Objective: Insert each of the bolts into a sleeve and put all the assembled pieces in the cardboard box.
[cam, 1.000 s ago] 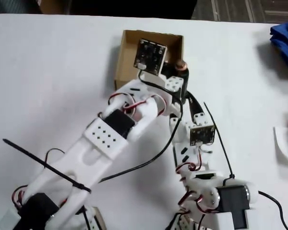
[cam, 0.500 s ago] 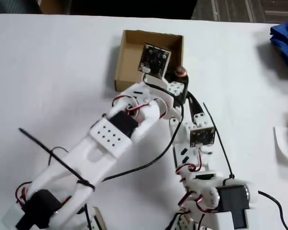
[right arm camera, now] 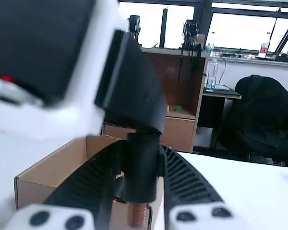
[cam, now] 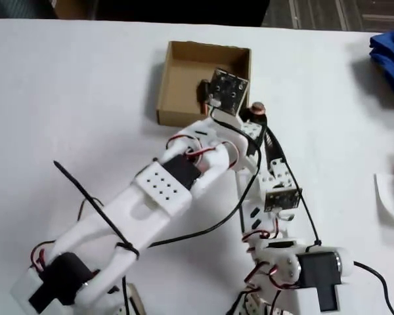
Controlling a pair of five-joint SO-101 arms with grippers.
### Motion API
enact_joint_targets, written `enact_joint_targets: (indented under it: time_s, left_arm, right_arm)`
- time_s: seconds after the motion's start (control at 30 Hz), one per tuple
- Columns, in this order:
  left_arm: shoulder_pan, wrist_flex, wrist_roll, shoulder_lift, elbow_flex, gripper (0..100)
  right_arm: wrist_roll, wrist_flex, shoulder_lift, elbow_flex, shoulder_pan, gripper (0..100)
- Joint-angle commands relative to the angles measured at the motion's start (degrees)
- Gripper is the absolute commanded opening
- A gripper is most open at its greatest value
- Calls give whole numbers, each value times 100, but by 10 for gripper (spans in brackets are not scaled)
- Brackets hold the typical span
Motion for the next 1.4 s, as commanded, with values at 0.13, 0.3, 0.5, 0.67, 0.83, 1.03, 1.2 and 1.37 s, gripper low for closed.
enact_joint_targets:
  time_s: [0.13,0.3,0.5,0.67,0.83,1.03,1.2,1.37]
  left_arm:
    - [53,396,-35,9,-75,49]
    - [-88,888,-141,9,-75,330]
    - [-141,1398,-105,0,-760,475]
    - [-422,1908,-114,-264,-1701,440]
    - [-1196,2549,-105,-1064,-1974,406]
    - [-2576,3692,-141,-1512,-1789,399]
    - [-3420,3982,-114,-1477,-664,399]
    - [-3613,3508,-97,-1477,514,399]
  right_arm:
    - [62,-356,-31,9,-13,20]
    - [62,-356,-31,9,-13,20]
    - [62,-347,-22,9,-13,20]
    - [62,-338,-13,9,-13,20]
    - [62,154,-22,-97,-13,20]
    - [79,453,-66,-193,-13,20]
    - [1090,549,-31,-905,48,20]
    - [1758,1886,-75,-2338,-180,19]
